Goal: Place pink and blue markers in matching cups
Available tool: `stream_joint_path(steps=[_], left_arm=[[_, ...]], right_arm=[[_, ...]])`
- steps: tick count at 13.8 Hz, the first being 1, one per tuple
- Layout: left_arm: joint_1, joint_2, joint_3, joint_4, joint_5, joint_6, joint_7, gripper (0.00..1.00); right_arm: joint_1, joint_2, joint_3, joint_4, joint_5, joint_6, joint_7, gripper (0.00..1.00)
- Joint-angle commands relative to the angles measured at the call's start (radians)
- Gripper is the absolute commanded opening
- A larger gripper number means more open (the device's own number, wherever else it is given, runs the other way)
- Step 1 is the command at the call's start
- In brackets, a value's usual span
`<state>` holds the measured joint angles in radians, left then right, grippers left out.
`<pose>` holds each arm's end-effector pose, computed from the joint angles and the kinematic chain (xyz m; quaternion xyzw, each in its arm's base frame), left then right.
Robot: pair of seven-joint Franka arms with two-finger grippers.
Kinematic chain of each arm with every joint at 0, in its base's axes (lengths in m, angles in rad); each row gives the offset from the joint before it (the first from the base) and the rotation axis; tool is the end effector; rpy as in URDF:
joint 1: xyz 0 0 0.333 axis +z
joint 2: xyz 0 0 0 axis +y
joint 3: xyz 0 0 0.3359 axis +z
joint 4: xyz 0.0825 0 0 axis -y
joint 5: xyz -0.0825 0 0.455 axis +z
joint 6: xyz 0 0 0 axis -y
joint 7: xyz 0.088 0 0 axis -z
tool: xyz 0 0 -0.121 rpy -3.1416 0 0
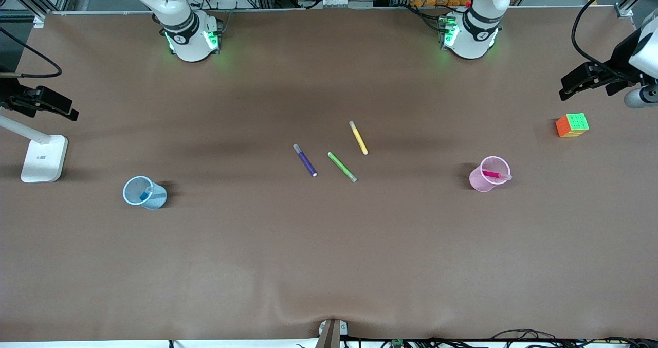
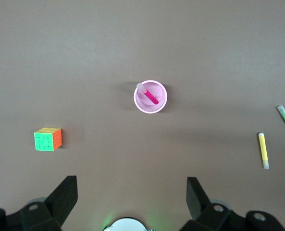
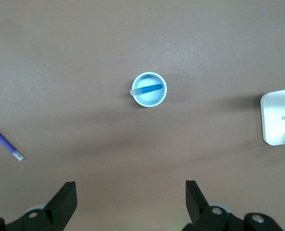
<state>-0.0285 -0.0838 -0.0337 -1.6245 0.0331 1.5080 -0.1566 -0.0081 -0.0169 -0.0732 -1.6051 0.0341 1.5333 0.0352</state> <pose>0.5895 -0.0333 0.6470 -0.9986 -0.0480 0.0143 0.0196 0.6127 -0.0460 0.6192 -0.9978 0.0580 0.0271 0.0183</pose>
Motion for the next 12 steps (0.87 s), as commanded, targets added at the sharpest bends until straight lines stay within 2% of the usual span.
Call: stream_joint_path(steps=[1, 12], left_arm=[[-0.008, 0.012, 0.000, 0.031, -0.016, -0.032, 0.009, 1.00], [-0.007, 0.010, 0.000, 0.034, -0.012, -0.049, 0.008, 1.00]], right_arm=[[0.016, -0.006, -0.005, 0.005, -0.023, -0.005, 0.011, 1.00], [0.034, -0.009, 0.003, 0.007, -0.026, -0.012, 0.012, 1.00]])
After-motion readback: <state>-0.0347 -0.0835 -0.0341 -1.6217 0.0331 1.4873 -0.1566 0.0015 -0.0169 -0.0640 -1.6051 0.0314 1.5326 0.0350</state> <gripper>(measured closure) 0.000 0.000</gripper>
